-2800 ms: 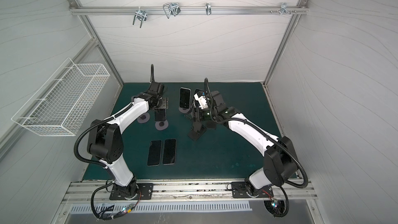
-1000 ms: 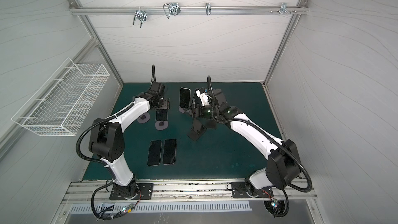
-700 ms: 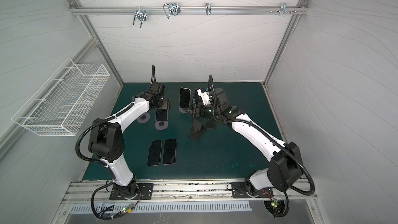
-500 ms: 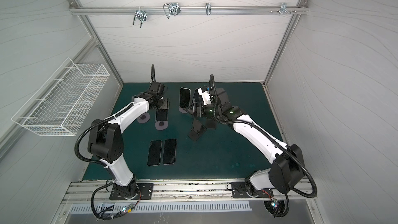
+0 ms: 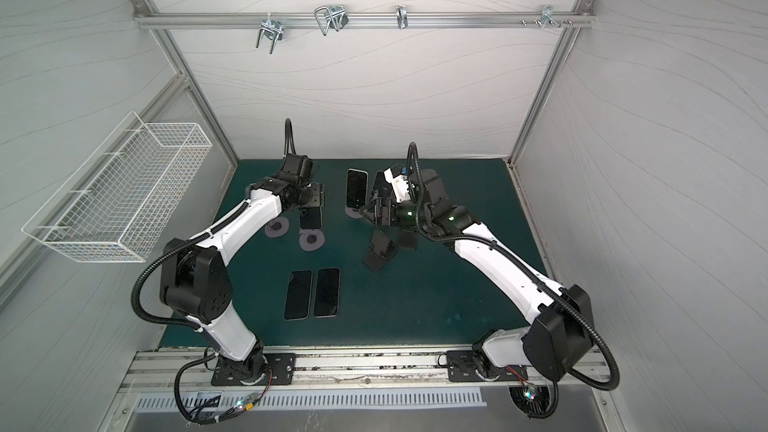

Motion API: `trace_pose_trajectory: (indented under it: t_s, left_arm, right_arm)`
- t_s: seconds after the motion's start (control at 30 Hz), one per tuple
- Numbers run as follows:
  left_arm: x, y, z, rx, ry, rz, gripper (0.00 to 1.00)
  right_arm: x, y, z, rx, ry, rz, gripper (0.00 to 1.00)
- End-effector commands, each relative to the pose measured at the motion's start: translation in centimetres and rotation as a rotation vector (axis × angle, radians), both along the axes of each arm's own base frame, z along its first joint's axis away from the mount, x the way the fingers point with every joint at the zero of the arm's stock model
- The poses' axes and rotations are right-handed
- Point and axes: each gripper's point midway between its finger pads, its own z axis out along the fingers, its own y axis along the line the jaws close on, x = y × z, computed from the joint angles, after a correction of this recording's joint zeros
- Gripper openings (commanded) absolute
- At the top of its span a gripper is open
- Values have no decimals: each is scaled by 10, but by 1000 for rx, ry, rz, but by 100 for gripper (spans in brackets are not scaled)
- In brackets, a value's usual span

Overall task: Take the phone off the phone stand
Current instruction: 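Lift the mint-framed phone off its lilac stand with the left gripper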

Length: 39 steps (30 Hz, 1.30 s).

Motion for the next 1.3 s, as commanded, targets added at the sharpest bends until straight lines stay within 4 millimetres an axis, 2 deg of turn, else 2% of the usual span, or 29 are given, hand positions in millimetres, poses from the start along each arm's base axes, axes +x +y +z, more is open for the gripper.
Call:
trace_pose_trajectory:
  t_s: [0.0, 0.33, 0.57, 0.77, 0.97, 1.13, 1.27]
  left_arm:
    - [5, 0, 46, -37, -108, 36, 62]
    - [-16, -2, 83, -133, -192, 64, 60]
    - [-33, -11, 103, -177, -218, 49, 59]
    - [-47, -22, 104, -204, -197, 25, 59]
    - [-61, -29, 108, -245, -200, -7, 59]
    - [-79, -37, 110, -296, -186, -38, 58]
    - [-100, -44, 108, -317, -175, -79, 58]
  right_arm:
    - [-6, -11, 16, -1, -42, -8, 82]
    - [-30, -27, 43, 18, -57, -5, 82]
    - [-42, -45, 49, 23, -74, -56, 82]
    - [-47, -52, 50, 16, -62, -77, 82]
    - [-47, -65, 52, -64, -94, -103, 82]
    - [-50, -71, 61, -49, -111, -126, 82]
    - [-49, -74, 59, -43, -101, -152, 81]
